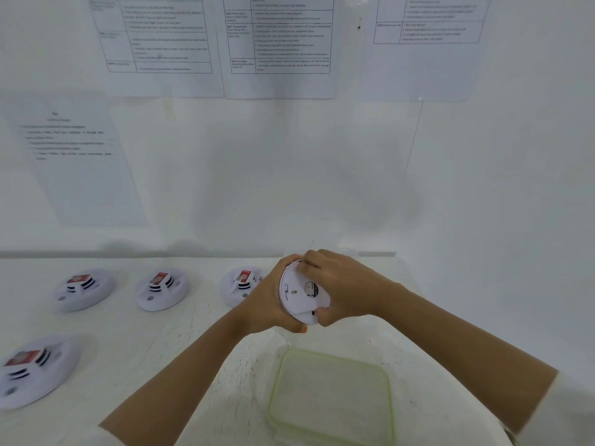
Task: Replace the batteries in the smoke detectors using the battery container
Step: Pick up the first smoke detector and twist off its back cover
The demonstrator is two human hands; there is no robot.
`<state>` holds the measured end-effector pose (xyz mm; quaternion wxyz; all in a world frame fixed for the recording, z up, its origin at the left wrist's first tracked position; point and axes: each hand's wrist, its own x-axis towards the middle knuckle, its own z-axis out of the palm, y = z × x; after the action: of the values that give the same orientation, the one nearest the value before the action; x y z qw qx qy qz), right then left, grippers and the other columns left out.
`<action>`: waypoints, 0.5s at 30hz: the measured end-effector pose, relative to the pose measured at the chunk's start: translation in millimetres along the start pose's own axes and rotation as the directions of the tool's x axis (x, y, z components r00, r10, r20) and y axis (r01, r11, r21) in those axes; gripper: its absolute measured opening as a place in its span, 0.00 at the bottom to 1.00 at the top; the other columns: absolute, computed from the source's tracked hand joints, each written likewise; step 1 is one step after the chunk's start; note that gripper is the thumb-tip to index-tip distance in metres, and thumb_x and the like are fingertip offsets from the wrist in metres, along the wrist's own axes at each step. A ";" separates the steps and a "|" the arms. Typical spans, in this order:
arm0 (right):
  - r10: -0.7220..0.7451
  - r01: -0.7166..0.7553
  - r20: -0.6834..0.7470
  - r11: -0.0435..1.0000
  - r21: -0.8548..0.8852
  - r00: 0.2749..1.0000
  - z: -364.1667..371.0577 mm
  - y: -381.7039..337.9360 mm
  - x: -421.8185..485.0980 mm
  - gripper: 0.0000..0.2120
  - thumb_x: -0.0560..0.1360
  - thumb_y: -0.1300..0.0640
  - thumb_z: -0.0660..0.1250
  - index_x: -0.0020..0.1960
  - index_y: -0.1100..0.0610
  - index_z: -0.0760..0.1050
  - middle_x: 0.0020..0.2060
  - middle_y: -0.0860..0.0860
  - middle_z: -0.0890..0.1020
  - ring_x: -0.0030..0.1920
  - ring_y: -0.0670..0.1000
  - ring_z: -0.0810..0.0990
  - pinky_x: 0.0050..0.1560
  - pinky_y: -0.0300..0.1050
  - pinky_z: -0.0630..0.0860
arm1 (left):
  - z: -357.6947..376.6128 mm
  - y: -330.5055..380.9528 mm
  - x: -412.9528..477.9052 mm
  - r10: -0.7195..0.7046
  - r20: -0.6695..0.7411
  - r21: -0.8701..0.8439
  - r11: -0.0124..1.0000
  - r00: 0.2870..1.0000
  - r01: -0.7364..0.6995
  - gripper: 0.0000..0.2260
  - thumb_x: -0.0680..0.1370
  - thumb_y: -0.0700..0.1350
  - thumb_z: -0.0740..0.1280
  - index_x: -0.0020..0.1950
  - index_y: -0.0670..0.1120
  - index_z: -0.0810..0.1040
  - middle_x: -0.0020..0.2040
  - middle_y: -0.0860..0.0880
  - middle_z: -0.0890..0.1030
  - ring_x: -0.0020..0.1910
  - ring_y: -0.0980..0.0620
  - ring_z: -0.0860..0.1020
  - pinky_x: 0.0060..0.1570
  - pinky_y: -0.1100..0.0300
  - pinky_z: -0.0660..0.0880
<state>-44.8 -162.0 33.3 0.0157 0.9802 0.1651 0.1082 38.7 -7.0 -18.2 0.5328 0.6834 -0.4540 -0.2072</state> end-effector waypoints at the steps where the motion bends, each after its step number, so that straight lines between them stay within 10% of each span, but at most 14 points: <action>1: 0.003 -0.003 0.012 1.000 0.009 1.000 0.9 0.4 -0.6 0.30 0.60 0.50 0.75 0.56 0.64 0.73 0.47 0.56 0.75 0.41 0.54 0.73 0.38 0.44 0.71 | -0.3 -0.3 -0.3 0.002 0.004 -0.001 1.000 1.000 -0.002 0.40 0.58 0.33 0.75 0.63 0.53 0.62 0.59 0.55 0.72 0.55 0.68 0.74 0.46 0.70 0.74; 8: 0.050 -0.049 0.002 0.983 0.176 0.999 -1.7 9.4 -7.1 0.37 0.66 0.46 0.74 0.70 0.55 0.64 0.59 0.49 0.69 0.57 0.48 0.69 0.52 0.34 0.65 | -4.2 -3.4 -0.3 0.017 -0.025 0.008 1.000 1.000 -0.017 0.41 0.58 0.32 0.76 0.65 0.51 0.62 0.62 0.53 0.70 0.58 0.67 0.72 0.51 0.70 0.73; 15: 0.020 -0.010 -0.066 0.990 0.139 0.998 0.8 10.2 -8.0 0.31 0.65 0.49 0.74 0.64 0.59 0.71 0.52 0.52 0.73 0.48 0.47 0.68 0.47 0.35 0.63 | -3.3 -6.3 -2.7 0.006 -0.035 0.046 0.999 0.999 -0.005 0.41 0.58 0.36 0.77 0.65 0.54 0.62 0.63 0.55 0.70 0.60 0.66 0.71 0.53 0.69 0.73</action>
<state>-48.8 -174.2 31.6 -0.0587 0.9759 0.1653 0.1296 42.4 -2.8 -23.4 0.5255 0.6976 -0.4512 -0.1833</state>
